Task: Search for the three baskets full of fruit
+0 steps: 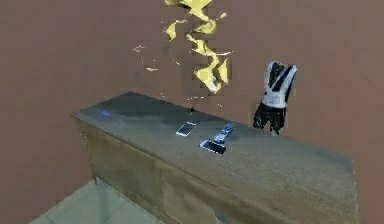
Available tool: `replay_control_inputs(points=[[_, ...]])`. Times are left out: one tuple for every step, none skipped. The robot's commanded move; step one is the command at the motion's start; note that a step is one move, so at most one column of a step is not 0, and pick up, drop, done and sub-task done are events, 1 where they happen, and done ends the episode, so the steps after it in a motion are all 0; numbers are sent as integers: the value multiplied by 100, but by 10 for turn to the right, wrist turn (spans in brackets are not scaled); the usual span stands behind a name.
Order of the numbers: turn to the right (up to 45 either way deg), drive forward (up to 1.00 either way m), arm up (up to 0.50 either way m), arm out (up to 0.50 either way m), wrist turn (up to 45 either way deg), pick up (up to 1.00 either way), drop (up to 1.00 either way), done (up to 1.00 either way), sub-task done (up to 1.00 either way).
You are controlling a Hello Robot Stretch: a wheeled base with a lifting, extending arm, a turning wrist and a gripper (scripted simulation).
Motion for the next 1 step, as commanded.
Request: replay_control_inputs(points=[[0,0,0,0,0,0,0,100,0]])
